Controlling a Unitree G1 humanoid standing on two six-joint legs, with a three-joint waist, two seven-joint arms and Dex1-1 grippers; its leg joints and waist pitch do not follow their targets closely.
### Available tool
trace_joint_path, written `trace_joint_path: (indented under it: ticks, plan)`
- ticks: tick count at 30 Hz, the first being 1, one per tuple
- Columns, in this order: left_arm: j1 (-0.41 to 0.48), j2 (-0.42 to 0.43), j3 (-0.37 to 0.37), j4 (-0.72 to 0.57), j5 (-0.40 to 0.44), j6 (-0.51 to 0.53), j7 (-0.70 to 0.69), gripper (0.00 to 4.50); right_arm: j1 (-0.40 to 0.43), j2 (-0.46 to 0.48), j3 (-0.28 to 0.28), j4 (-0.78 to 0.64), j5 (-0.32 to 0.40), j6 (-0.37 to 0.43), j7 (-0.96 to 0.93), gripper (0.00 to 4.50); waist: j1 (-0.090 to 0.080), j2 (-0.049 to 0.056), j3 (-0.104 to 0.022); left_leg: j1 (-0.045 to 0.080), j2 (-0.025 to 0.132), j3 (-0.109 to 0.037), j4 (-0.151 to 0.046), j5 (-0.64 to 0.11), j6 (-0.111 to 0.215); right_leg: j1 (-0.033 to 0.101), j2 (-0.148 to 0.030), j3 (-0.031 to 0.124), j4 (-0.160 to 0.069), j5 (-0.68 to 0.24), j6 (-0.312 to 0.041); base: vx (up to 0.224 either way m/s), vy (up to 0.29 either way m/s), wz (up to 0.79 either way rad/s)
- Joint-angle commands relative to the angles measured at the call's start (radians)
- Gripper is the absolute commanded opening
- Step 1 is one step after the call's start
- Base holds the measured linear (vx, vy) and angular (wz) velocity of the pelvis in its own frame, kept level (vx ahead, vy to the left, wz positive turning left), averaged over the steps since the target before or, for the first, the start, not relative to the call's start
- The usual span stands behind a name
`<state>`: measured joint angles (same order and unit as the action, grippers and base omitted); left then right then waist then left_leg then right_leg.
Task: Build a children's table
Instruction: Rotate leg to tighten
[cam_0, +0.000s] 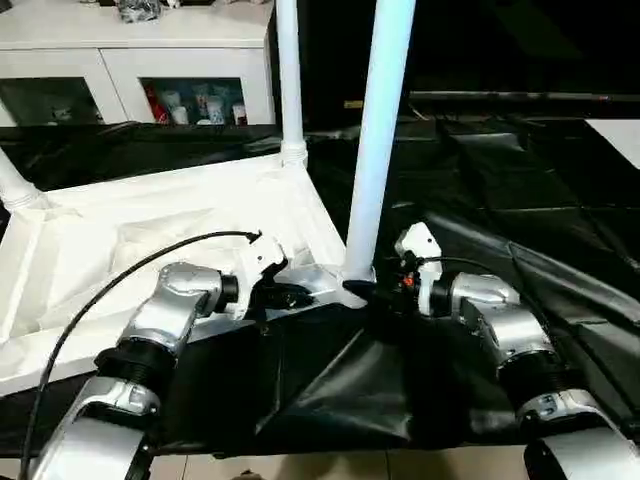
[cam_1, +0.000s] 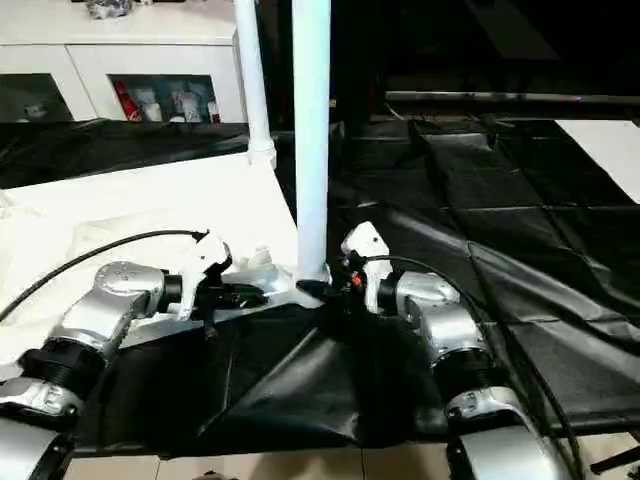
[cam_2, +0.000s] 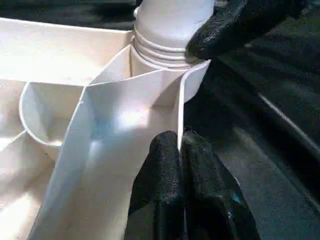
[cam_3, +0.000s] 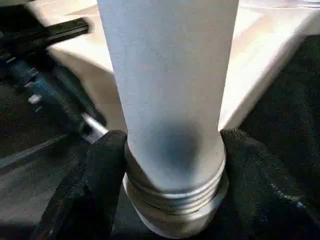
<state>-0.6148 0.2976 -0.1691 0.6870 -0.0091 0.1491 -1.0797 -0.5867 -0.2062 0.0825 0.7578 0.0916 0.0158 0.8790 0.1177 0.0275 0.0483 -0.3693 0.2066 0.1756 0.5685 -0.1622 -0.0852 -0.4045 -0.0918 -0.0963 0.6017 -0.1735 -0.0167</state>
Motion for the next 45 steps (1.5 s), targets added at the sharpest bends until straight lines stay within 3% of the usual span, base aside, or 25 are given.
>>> trace_joint_path:
  ticks: [1, 5, 6, 8, 13, 15, 16, 17, 22, 24, 27, 30, 37, 42, 45]
  plan:
    - [-0.027, -0.050, 0.024, 0.007, -0.025, -0.009, 0.057, 0.00, -0.001, 0.028, 0.004, 0.035, -0.038, 0.002, -0.107, 2.69, 0.000, -0.018, -0.064, 0.009, 0.023, -0.002, -0.060, -0.206, 0.048, 0.051, -0.061, 0.049, -0.076, -0.289, -0.180, 0.000, 0.000, 0.00]
    - [-0.056, -0.098, 0.028, 0.050, 0.008, -0.010, 0.184, 0.00, -0.010, 0.082, -0.035, 0.069, -0.036, 0.027, -0.270, 2.68, -0.005, -0.016, -0.066, 0.010, 0.021, -0.003, -0.060, -0.207, 0.039, 0.053, -0.062, 0.049, -0.077, -0.299, -0.169, 0.000, 0.000, 0.00]
    - [-0.081, -0.139, 0.033, 0.086, 0.026, 0.005, 0.285, 0.00, -0.014, 0.127, -0.057, 0.082, -0.035, 0.039, -0.382, 2.67, -0.007, -0.017, -0.066, 0.010, 0.020, -0.002, -0.060, -0.204, 0.040, 0.051, -0.059, 0.050, -0.079, -0.288, -0.165, 0.000, 0.000, 0.00]
    - [-0.100, -0.171, 0.033, 0.111, 0.037, 0.013, 0.356, 0.00, -0.016, 0.162, -0.062, 0.087, -0.041, 0.040, -0.457, 2.67, -0.005, -0.015, -0.067, 0.010, 0.020, -0.003, -0.060, -0.195, 0.035, 0.051, -0.060, 0.050, -0.077, -0.275, -0.168, 0.000, 0.000, 0.00]
    - [-0.126, -0.234, 0.020, 0.138, 0.050, 0.002, 0.411, 0.00, -0.026, 0.222, 0.023, 0.081, -0.109, -0.022, -0.454, 2.67, -0.002, -0.014, -0.067, 0.008, 0.017, -0.002, -0.058, -0.207, 0.051, 0.053, -0.061, 0.049, -0.080, -0.269, -0.161, 0.000, 0.000, 0.00]
    - [-0.127, -0.235, 0.017, 0.137, 0.048, -0.002, 0.394, 0.00, -0.027, 0.222, 0.025, 0.078, -0.104, -0.033, -0.439, 2.67, -0.001, -0.014, -0.067, 0.008, 0.017, -0.002, -0.058, -0.209, 0.055, 0.053, -0.061, 0.049, -0.081, -0.278, -0.157, 0.000, 0.000, 0.00]
    - [-0.126, -0.233, 0.016, 0.134, 0.048, -0.005, 0.387, 0.00, -0.027, 0.219, 0.022, 0.076, -0.098, -0.038, -0.427, 3.22, -0.001, -0.014, -0.067, 0.008, 0.018, -0.003, -0.059, -0.212, 0.056, 0.054, -0.062, 0.049, -0.082, -0.283, -0.156, 0.000, 0.000, 0.00]
    - [-0.122, -0.221, 0.009, 0.127, 0.046, -0.015, 0.356, 0.00, -0.032, 0.203, 0.006, 0.076, -0.084, -0.045, -0.415, 3.36, -0.001, -0.014, -0.068, 0.007, 0.019, -0.003, -0.059, -0.209, 0.057, 0.054, -0.061, 0.049, -0.081, -0.277, -0.157, 0.000, 0.000, 0.00]
    - [-0.103, -0.193, 0.002, 0.102, 0.038, -0.024, 0.290, 0.00, -0.038, 0.156, -0.014, 0.066, -0.051, -0.050, -0.331, 3.85, -0.001, -0.016, -0.070, 0.005, 0.018, -0.002, -0.056, -0.194, 0.073, 0.058, -0.060, 0.048, -0.074, -0.229, -0.173, 0.000, 0.000, 0.00]
    - [-0.074, -0.159, -0.006, 0.068, 0.030, -0.021, 0.219, 0.00, -0.040, 0.081, 0.002, 0.050, -0.061, -0.065, -0.212, 3.92, 0.000, -0.016, -0.071, 0.002, 0.019, -0.001, -0.052, -0.178, 0.086, 0.059, -0.060, 0.047, -0.070, -0.195, -0.186, 0.000, 0.000, 0.00]
    - [-0.060, -0.145, -0.008, 0.049, 0.018, -0.024, 0.175, 0.00, -0.037, 0.051, 0.008, 0.038, -0.055, -0.063, -0.151, 4.25, 0.000, -0.016, -0.069, 0.002, 0.020, 0.000, -0.051, -0.174, 0.097, 0.060, -0.060, 0.046, -0.070, -0.189, -0.199, 0.000, 0.000, 0.00]
    - [-0.032, -0.119, -0.011, 0.003, -0.010, -0.021, 0.090, 0.00, -0.025, 0.004, 0.017, 0.006, -0.038, -0.051, -0.042, 4.25, 0.004, -0.017, -0.068, 0.002, 0.023, -0.001, -0.052, -0.186, 0.099, 0.062, -0.060, 0.045, -0.071, -0.214, -0.198, 0.000, 0.000, 0.00]
    - [0.029, -0.036, -0.022, -0.115, -0.068, 0.021, -0.099, 0.00, 0.002, -0.068, 0.040, -0.052, 0.008, -0.008, 0.164, 4.25, 0.011, -0.012, -0.066, 0.009, 0.029, 0.000, -0.056, -0.219, 0.087, 0.051, -0.059, 0.047, -0.074, -0.267, -0.198, 0.000, 0.000, 0.00]
    - [0.044, -0.016, -0.012, -0.139, -0.074, 0.032, -0.106, 0.00, 0.013, -0.074, 0.046, -0.059, 0.013, 0.007, 0.207, 4.10, 0.021, -0.015, -0.067, 0.008, 0.027, -0.001, -0.056, -0.209, 0.073, 0.052, -0.060, 0.049, -0.071, -0.253, -0.193, 0.000, 0.000, 0.00]
    - [0.048, -0.014, -0.010, -0.145, -0.075, 0.035, -0.107, 0.00, 0.017, -0.071, 0.048, -0.058, 0.009, 0.006, 0.208, 3.75, 0.021, -0.015, -0.068, 0.007, 0.027, -0.001, -0.055, -0.203, 0.072, 0.053, -0.060, 0.048, -0.070, -0.250, -0.191, 0.000, 0.000, 0.00]
